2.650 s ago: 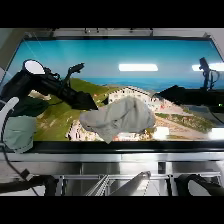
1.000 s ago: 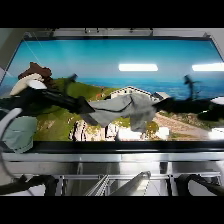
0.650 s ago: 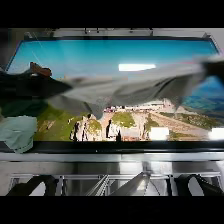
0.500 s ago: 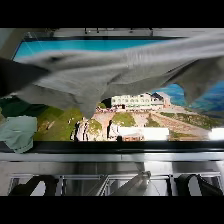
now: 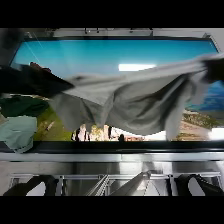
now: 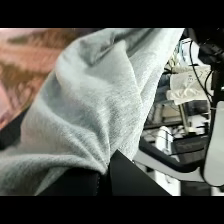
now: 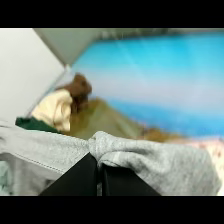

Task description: Fold the shirts.

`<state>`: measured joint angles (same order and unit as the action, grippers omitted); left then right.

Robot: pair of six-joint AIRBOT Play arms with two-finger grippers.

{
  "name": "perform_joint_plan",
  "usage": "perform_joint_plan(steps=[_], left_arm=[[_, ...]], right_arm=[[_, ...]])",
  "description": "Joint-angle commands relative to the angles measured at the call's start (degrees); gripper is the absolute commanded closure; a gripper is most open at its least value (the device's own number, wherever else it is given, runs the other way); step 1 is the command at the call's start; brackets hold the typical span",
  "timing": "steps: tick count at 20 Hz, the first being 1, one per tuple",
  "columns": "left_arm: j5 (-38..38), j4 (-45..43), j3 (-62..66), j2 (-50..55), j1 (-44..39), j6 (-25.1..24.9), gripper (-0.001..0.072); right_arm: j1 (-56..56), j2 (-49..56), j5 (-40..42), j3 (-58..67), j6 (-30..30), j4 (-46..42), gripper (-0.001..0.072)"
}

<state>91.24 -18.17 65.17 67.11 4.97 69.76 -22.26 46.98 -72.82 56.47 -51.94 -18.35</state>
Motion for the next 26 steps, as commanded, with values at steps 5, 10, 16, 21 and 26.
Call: perform_joint_plan(steps=[5,10,16,21,26], left_arm=[[-2.91,-4.96,5.55,36.28,-2.49,-11.26,0.039],[5.07,-0.9,25.22,41.68,3.89,-5.84,0.0385],[1.55,-28.79,22.21,31.54,10.99,1.46,-0.0013],[-3.67,-28.24,6.67,29.53,9.22,-1.22,-0.0013],[-7.91,-28.24,1.03,29.53,8.33,-3.3,-0.0013]], right_arm=[[10.4,33.68,17.16,-2.97,-1.11,-9.84,0.0502],[3.39,36.57,10.32,7.78,-5.95,-19.82,0.0141],[-1.07,31.43,3.02,-1.2,-14.51,-37.0,0.0108],[4.68,33.14,12.02,-10.97,-14.25,-33.64,0.0111],[12.48,38.66,17.29,-10.88,-13.09,-26.49,0.0125]])
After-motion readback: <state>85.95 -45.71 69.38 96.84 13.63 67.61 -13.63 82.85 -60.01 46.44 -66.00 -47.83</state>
